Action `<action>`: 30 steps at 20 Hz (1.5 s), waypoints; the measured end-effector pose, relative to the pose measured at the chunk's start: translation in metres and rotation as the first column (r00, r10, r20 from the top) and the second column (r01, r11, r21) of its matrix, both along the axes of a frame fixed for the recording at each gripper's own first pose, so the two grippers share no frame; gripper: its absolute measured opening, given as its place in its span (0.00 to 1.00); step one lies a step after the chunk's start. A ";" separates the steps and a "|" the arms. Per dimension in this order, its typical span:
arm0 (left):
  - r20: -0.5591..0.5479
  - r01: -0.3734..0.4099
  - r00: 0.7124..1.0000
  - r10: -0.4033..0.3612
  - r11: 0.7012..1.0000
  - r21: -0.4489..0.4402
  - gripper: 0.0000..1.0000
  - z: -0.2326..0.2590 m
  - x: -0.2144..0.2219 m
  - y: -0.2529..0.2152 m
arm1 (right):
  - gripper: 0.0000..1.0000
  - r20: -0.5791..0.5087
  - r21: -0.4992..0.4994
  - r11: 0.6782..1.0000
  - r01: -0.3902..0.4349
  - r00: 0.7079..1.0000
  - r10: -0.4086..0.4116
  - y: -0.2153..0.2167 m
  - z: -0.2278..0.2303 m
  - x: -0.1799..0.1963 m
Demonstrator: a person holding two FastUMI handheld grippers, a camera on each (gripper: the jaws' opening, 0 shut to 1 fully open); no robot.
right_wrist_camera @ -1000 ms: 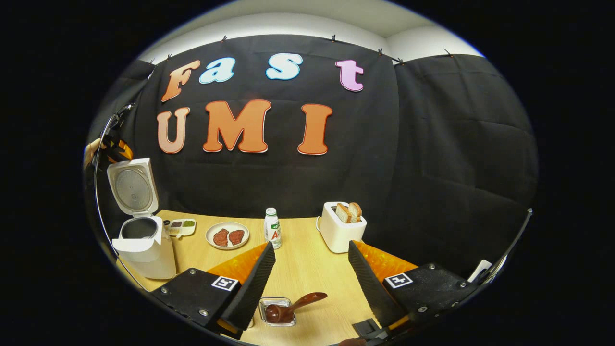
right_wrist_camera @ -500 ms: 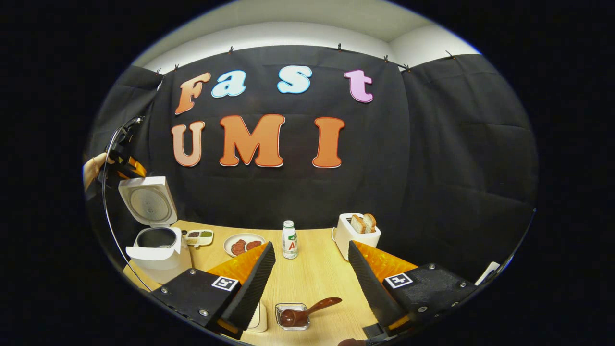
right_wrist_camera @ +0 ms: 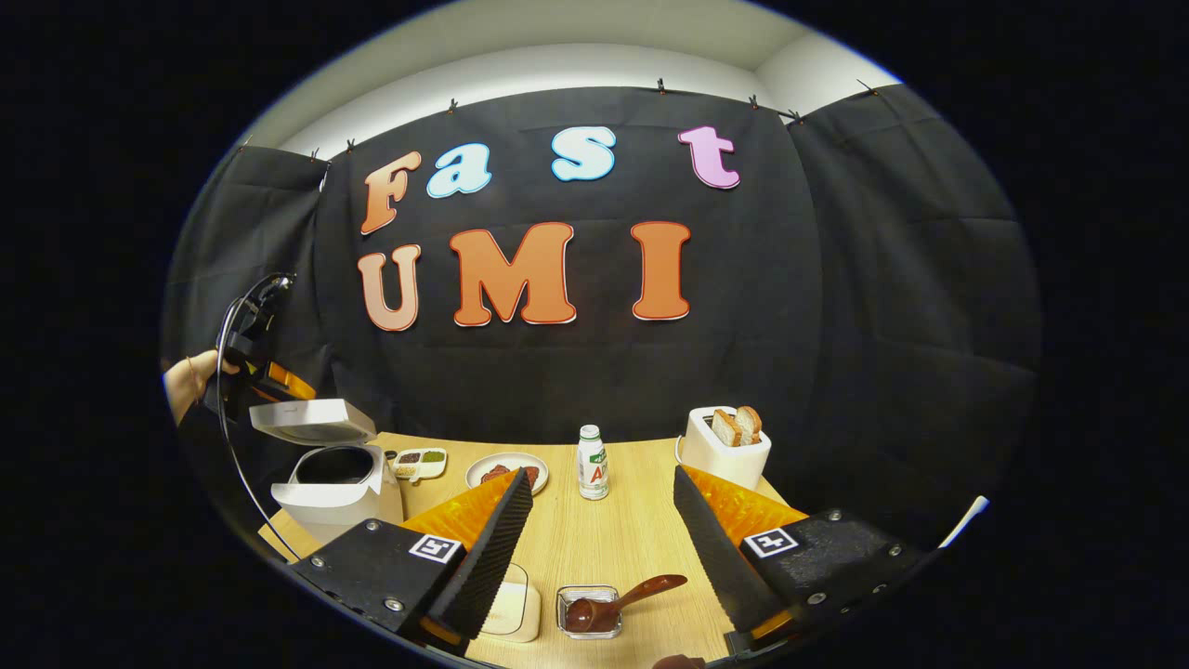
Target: Close the left gripper, press the button to open the rice cooker; take a wooden spoon from the chopstick holder with the right hand, scoop a spoonful of rice and pour it into the rice cooker, then put the wooden spoon back into the chopstick holder.
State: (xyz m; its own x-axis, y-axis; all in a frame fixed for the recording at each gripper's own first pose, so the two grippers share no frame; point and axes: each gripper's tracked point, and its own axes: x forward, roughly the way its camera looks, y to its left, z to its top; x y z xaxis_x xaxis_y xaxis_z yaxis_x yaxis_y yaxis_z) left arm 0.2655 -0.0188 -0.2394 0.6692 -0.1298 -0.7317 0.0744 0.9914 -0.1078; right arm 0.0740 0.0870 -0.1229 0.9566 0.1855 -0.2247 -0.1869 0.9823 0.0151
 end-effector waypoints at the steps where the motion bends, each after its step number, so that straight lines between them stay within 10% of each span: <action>1: -0.009 -0.002 1.000 0.002 1.000 -0.006 1.00 -0.009 -0.006 -0.003 | 0.95 -0.004 0.000 1.000 -0.003 1.000 0.003 -0.003 -0.002 -0.001; 30: 0.041 -0.016 0.999 0.008 0.982 0.187 1.00 -0.094 -0.066 -0.008 | 0.95 -0.048 0.023 1.000 -0.003 0.999 0.004 -0.015 -0.014 -0.041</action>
State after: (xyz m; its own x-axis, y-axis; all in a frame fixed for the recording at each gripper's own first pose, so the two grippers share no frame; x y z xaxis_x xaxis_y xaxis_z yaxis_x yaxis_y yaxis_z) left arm 0.1990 -0.0265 -0.3337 0.6993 0.0157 -0.7146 0.0626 0.9946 0.0832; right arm 0.0334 0.0725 -0.1373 0.9442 0.1945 -0.2659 -0.1890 0.9809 0.0465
